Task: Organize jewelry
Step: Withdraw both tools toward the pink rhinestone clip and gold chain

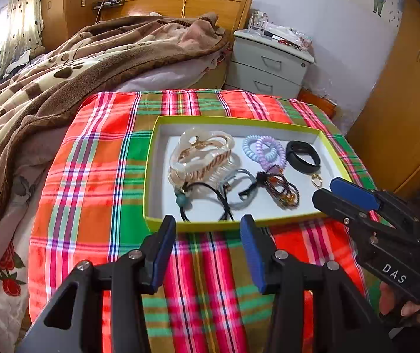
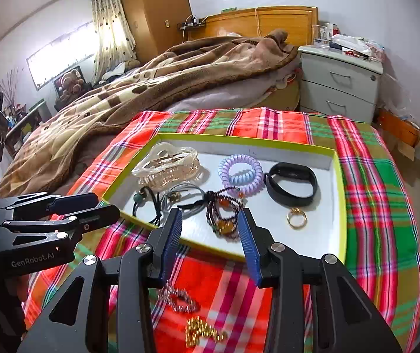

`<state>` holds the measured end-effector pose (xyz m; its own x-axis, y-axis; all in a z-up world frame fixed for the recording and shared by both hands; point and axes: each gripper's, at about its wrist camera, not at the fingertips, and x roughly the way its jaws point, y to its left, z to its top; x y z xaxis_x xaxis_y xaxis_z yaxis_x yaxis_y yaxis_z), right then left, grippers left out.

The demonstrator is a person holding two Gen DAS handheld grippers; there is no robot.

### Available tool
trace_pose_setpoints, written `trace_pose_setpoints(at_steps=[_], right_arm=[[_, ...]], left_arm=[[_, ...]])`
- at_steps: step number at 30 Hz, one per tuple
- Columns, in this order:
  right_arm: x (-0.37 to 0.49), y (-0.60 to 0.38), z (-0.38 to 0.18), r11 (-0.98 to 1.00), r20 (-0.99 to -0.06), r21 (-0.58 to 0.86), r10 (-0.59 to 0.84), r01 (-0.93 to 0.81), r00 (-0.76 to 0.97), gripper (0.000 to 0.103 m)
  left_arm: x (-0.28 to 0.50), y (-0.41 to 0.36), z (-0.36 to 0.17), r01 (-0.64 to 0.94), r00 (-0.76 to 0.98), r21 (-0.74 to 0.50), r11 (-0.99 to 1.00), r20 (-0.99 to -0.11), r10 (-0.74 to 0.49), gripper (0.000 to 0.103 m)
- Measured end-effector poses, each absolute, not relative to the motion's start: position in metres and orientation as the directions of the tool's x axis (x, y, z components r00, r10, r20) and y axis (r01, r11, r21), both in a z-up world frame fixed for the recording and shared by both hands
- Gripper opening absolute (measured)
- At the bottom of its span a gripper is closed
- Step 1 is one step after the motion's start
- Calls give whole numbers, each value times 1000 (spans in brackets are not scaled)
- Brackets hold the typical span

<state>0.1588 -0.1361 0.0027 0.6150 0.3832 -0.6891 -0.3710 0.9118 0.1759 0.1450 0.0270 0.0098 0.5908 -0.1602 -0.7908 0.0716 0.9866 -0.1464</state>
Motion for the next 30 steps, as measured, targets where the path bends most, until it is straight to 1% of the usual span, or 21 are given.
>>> trace_pose_setpoints(at_steps=[9, 15, 22, 30], right_arm=[[127, -157, 0, 920, -690, 188, 374, -345, 620, 41], [110, -160, -22, 919, -734, 189, 367, -347, 571, 41], [105, -151, -49, 903, -778, 190, 378, -385, 502, 41], [105, -140, -51, 897, -790, 142, 358, -419, 497, 43]], left_arm=[[116, 32, 9, 76, 590, -207, 975, -779, -212, 48], [101, 34, 3, 75, 582, -231, 970, -780, -231, 49], [90, 36, -3, 76, 572, -228, 971, -787, -230, 48], [84, 38, -9, 71, 561, -238, 969, -793, -235, 49]])
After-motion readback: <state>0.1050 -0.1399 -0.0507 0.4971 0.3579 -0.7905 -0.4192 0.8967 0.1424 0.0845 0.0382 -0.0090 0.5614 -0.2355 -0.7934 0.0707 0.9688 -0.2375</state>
